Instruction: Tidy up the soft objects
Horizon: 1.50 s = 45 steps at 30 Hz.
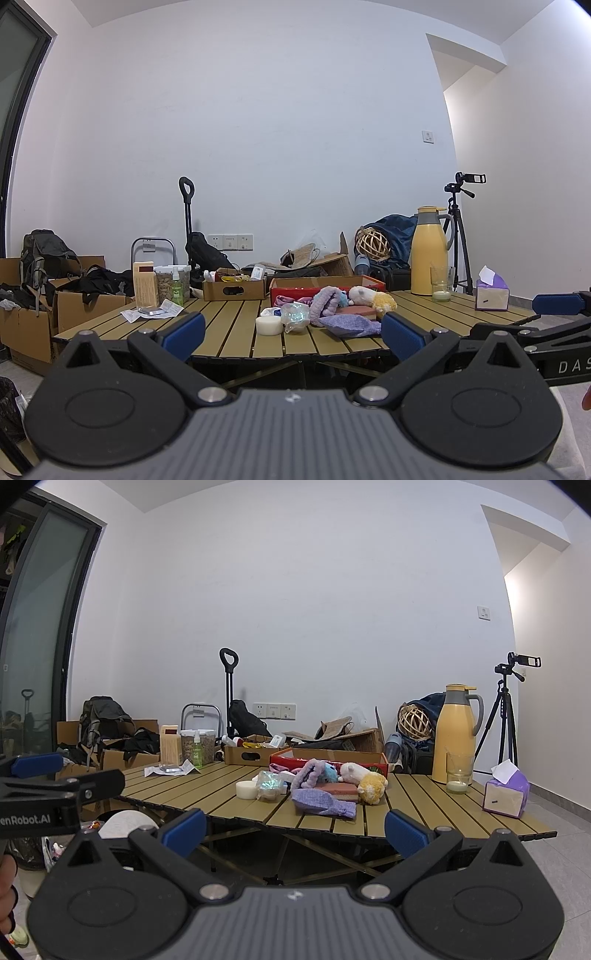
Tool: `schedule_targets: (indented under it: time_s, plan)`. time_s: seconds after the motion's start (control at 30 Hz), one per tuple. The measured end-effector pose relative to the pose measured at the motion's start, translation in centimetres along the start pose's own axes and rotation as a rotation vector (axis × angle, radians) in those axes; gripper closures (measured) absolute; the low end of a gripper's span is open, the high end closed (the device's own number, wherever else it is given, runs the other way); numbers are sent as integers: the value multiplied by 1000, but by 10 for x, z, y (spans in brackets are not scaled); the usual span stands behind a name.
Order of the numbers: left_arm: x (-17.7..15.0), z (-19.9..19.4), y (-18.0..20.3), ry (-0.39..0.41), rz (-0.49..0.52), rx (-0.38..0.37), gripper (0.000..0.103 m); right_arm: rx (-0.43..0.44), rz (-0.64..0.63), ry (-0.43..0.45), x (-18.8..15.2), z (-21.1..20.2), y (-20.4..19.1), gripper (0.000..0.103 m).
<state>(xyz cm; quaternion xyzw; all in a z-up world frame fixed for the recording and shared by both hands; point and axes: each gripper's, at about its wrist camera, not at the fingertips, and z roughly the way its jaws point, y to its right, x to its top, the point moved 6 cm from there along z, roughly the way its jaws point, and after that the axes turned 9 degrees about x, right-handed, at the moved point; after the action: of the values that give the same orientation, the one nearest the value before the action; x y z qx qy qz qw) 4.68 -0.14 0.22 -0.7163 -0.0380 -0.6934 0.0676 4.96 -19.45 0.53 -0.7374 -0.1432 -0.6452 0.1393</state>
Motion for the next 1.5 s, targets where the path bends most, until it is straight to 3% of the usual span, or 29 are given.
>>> schedule_targets:
  time_s: [0.67, 0.8, 1.17, 1.5]
  plan:
    - [0, 1, 0, 2, -1, 1, 0, 0, 4, -4, -3, 2, 1, 0]
    - [-6, 16, -1, -4, -3, 12, 0, -2, 2, -2, -1, 10, 6, 0]
    - [-18, 126, 3, -117, 5, -10, 0, -55, 39, -81, 0, 92, 58, 0]
    - [-37, 254, 26, -237, 9, -43, 0, -96, 95, -151, -4, 213, 120, 0]
